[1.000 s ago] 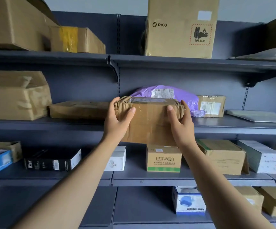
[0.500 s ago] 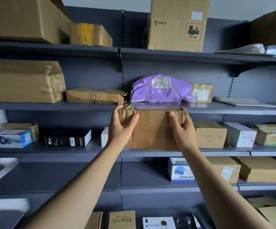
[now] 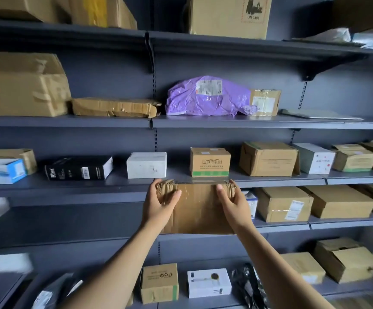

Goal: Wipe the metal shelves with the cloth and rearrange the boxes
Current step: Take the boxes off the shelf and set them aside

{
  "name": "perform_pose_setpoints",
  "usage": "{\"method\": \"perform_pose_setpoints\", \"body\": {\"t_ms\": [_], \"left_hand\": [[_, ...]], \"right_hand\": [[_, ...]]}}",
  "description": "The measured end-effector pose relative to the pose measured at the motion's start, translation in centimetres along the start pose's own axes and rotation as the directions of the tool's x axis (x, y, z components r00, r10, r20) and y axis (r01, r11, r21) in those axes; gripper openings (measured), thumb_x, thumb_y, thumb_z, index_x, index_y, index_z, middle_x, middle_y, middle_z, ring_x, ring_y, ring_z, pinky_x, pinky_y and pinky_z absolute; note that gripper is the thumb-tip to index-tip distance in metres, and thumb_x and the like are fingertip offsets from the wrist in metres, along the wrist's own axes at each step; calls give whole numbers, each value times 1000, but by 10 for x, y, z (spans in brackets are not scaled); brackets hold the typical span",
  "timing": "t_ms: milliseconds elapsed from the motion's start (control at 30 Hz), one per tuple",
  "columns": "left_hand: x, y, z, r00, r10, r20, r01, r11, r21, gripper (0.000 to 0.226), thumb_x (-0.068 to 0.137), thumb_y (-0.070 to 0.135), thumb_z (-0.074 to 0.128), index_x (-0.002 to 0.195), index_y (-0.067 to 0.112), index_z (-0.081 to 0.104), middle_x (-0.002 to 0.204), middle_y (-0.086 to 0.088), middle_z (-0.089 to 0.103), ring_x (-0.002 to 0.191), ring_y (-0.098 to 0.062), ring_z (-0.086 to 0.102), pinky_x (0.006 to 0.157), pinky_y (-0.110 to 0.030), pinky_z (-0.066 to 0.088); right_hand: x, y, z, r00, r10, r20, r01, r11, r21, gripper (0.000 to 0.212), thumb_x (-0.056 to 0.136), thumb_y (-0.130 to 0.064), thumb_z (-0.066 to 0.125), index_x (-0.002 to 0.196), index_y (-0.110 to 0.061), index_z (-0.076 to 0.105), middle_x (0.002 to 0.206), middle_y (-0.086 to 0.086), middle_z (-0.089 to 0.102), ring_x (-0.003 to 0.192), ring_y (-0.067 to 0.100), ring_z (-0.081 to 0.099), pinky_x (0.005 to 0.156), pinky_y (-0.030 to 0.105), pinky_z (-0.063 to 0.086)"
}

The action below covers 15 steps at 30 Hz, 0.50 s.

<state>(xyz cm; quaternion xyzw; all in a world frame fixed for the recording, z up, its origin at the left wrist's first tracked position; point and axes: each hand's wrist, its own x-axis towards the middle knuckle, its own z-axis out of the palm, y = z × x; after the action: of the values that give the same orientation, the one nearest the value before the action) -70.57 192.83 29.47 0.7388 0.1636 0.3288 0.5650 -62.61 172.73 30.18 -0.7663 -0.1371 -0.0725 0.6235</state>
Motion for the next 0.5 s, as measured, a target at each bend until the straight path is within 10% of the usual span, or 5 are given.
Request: {"method": "perform_pose_setpoints", "body": {"t_ms": [500], "left_hand": [[58, -141, 56, 985, -166, 44, 159, 980, 121, 67, 81, 52, 78, 137, 37, 44, 131, 4, 58, 117, -21, 56, 94, -33, 46]], "right_hand": [[65, 133, 52, 990, 117, 73, -115, 993, -36, 82, 86, -68, 64, 151, -22, 45, 141, 3, 59, 131, 19, 53, 113, 36, 40]]}}
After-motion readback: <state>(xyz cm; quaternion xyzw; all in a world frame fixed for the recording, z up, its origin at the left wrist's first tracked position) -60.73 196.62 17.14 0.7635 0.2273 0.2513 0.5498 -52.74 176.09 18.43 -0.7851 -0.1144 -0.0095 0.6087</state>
